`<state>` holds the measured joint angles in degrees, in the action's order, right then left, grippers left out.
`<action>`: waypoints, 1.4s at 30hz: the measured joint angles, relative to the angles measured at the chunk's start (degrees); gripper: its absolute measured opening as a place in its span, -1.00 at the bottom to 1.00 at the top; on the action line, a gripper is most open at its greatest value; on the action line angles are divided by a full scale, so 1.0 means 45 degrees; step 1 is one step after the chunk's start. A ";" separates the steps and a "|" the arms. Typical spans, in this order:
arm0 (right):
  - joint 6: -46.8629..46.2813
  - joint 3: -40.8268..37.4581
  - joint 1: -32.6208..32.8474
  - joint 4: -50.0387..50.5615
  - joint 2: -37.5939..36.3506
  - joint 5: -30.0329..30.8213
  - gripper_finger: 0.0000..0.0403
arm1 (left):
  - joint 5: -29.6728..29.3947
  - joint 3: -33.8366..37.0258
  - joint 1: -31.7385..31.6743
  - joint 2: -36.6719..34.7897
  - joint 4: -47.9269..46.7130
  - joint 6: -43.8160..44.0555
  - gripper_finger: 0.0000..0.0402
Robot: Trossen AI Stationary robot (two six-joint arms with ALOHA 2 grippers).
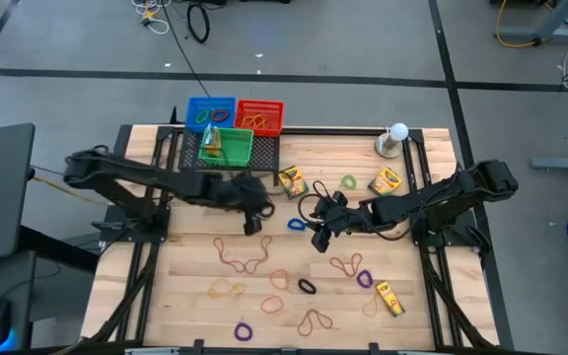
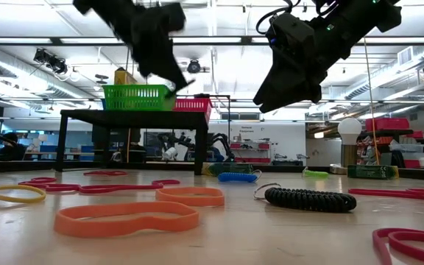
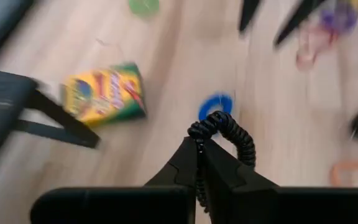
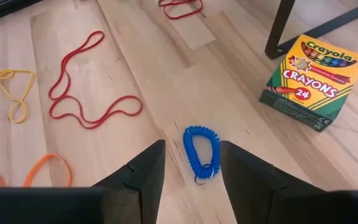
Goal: Pick & Place Office Desk Supplies
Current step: Put the black spring keychain into the blue bin
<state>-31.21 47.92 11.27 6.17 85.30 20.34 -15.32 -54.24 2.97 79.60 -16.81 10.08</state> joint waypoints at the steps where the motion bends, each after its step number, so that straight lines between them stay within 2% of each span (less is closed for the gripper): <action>1: 0.0003 0.0000 0.0000 0.0000 0.0000 0.0000 -0.19 | -0.0218 0.0000 -0.0032 -0.0438 0.0040 0.0155 -0.95; 5: 0.0003 0.0000 0.0000 -0.0004 0.0000 -0.0004 -0.19 | -0.1077 -0.0323 -0.0584 -0.1942 0.0029 0.0630 -0.95; 9: 0.0043 0.0000 0.0000 -0.0073 0.0000 0.0002 -0.19 | -0.1259 -0.1564 -0.1695 -0.2593 0.0044 0.0727 -0.95; 15: 0.0224 0.0000 -0.0184 -0.0100 0.0000 0.0102 -0.19 | -0.0923 -0.4092 -0.4433 -0.2524 -0.1236 0.0579 -0.95; 20: 0.0246 0.0000 -0.0228 -0.0102 0.0000 0.0126 -0.19 | -0.0857 -0.5566 -0.7107 -0.2387 -0.3337 0.0311 -0.95; 26: 0.0250 0.0000 -0.0228 -0.0098 0.0000 0.0126 -0.19 | 0.1003 -0.5683 -1.0285 -0.2058 -0.4796 0.0224 -0.95; 31: 0.0335 0.0000 -0.0228 -0.0102 0.0000 0.0124 -0.19 | 0.1652 -0.5668 -1.2003 -0.1073 -0.5186 -0.0026 -0.94; 36: 0.0453 0.0000 -0.0228 -0.0100 0.0000 0.0121 -0.19 | 0.2753 -0.5668 -1.2908 -0.0017 -0.5149 -0.0009 -0.94; 42: 0.0479 0.0000 -0.0223 -0.0101 0.0000 0.0171 -0.19 | 0.3233 -0.5663 -1.3183 0.0752 -0.5291 -0.0011 -0.94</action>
<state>-29.06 47.92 10.26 5.72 85.30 21.11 -0.77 -79.72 -56.36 82.98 -40.62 10.03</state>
